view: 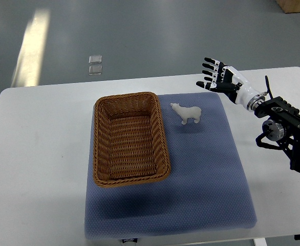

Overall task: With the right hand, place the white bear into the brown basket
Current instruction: 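Reach the right hand toward the white polar bear figurine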

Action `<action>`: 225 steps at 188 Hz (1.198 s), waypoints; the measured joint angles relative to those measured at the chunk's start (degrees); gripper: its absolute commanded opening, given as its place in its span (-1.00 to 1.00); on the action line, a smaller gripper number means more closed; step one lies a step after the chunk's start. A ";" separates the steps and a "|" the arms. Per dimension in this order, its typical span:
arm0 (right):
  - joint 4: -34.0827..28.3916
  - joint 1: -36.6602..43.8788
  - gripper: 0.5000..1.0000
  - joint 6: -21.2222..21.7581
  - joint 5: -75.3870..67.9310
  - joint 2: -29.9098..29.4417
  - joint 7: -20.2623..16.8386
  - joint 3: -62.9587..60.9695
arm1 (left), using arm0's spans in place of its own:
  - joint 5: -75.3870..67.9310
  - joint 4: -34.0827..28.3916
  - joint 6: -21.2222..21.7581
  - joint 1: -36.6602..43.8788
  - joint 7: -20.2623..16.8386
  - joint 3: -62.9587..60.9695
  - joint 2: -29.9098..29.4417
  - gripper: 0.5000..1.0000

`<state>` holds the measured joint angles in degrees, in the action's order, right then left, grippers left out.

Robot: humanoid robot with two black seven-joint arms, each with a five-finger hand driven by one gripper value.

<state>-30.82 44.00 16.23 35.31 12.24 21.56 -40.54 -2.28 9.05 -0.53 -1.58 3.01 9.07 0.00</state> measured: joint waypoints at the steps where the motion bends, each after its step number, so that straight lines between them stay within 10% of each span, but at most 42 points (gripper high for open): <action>1: -0.02 0.01 0.69 0.00 0.25 0.01 0.01 0.00 | 0.00 0.00 0.00 0.00 0.00 0.00 0.00 1.00; 225: -3.66 10.88 0.60 -10.71 37.18 3.75 4.88 26.56 | 0.00 0.01 0.00 0.00 0.01 0.07 0.00 1.00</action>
<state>-34.48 54.88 5.52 72.49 15.98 26.44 -13.97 -2.28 9.06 -0.53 -1.58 3.01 9.14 0.00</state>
